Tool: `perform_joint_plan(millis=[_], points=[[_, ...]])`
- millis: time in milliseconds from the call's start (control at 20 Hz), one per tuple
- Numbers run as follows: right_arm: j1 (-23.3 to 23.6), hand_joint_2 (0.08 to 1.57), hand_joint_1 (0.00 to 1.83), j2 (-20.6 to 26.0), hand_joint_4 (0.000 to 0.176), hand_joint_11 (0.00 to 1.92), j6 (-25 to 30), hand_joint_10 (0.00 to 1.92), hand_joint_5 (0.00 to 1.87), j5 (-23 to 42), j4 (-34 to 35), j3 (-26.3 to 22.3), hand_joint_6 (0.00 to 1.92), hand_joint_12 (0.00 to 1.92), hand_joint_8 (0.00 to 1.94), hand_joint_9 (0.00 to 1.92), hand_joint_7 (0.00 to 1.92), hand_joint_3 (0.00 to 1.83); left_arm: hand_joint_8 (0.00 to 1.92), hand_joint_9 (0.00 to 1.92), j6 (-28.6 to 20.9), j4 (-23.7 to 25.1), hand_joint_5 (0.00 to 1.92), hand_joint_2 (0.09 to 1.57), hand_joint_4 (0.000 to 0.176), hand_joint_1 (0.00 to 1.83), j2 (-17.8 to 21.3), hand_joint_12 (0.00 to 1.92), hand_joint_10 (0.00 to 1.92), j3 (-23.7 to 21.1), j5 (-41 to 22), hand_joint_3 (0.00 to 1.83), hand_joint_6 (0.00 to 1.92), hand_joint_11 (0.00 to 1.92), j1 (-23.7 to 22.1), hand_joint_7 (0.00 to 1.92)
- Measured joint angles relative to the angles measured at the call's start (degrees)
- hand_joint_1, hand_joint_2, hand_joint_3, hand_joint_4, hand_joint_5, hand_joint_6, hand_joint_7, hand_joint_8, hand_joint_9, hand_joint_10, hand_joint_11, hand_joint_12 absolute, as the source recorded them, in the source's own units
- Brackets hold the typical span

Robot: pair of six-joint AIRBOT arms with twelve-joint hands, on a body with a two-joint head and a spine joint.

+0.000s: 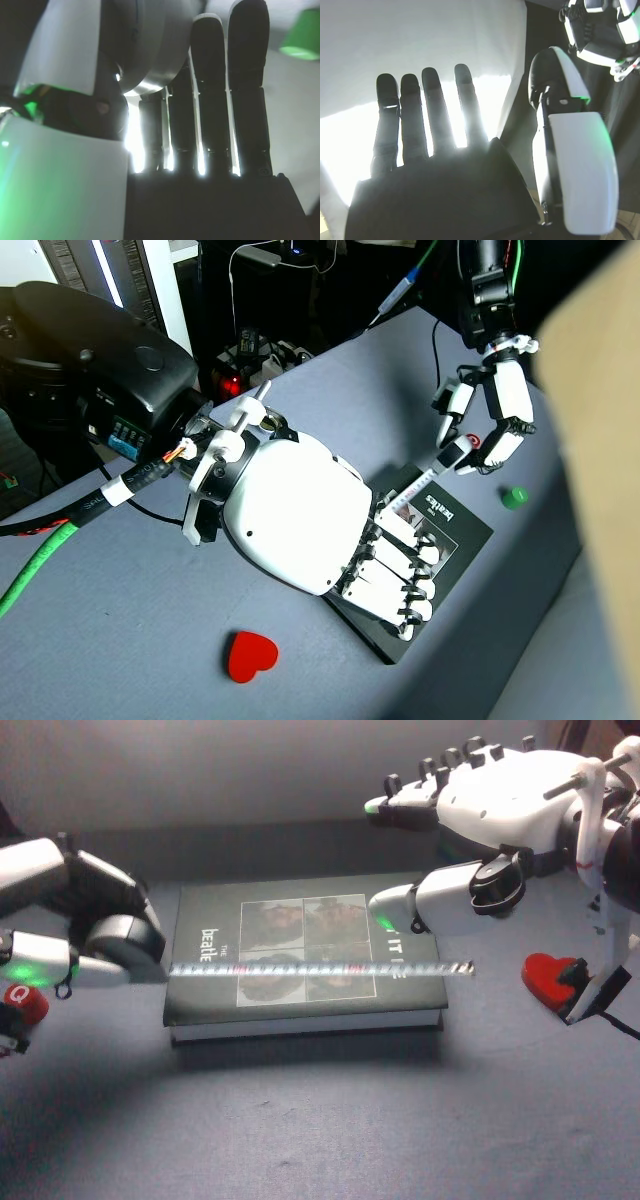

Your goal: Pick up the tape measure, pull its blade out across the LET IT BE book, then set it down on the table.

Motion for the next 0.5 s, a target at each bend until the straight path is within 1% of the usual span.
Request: perform_joint_plan(millis=[50,100,200,250,350,500], points=[[0.00,1.16,0.22,0.00,0.103,0.00,0.00,0.00,0.18,0.02,0.00,-0.02,0.00,0.69,0.00,0.15,0.18,0.01,1.04,0.90,0.57,-0.48,1.01,1.11,0.000,1.38,1.38,1.15,1.32,-1.99,1.07,0.00,0.71,0.93,-0.87,0.97],[0.00,1.17,0.22,0.00,0.098,0.00,0.00,0.00,0.18,0.04,-0.02,-0.02,0.00,0.68,0.00,0.15,0.18,0.01,1.04,0.90,0.98,-0.66,1.00,1.11,0.000,1.38,2.64,1.15,1.31,-3.87,1.97,0.00,0.72,0.93,-1.33,0.97],[0.00,1.17,0.22,0.00,0.094,0.00,0.02,0.00,0.18,0.02,-0.02,-0.02,0.00,0.67,0.00,0.15,0.19,0.01,1.02,0.91,2.19,-0.70,0.96,1.12,0.000,1.38,5.40,1.14,1.31,-7.85,4.24,0.00,0.80,0.94,-1.68,0.98],[0.00,1.17,0.22,0.00,0.094,0.00,0.02,0.00,0.18,0.00,-0.02,-0.02,0.00,0.67,0.00,0.15,0.19,0.01,1.01,0.91,3.13,-1.62,0.94,1.12,0.000,1.38,6.73,1.11,1.30,-9.77,5.16,0.00,0.83,0.95,-1.44,0.98],[0.00,1.18,0.22,0.13,0.093,0.00,0.02,0.00,0.19,-0.02,-0.04,-0.04,0.00,0.67,0.00,0.15,0.19,0.01,1.01,0.93,6.05,-5.55,0.93,1.11,0.000,1.38,9.57,1.11,1.28,-14.32,5.22,0.00,0.85,0.95,1.27,0.98],[0.00,1.16,0.24,0.55,0.092,0.00,-0.02,0.01,0.22,0.09,-0.37,-0.42,0.01,0.69,0.00,0.17,0.20,0.00,1.05,0.94,8.17,-9.22,0.94,1.12,0.000,1.38,10.88,1.09,1.26,-17.59,4.52,0.00,0.85,0.96,6.54,0.95]])
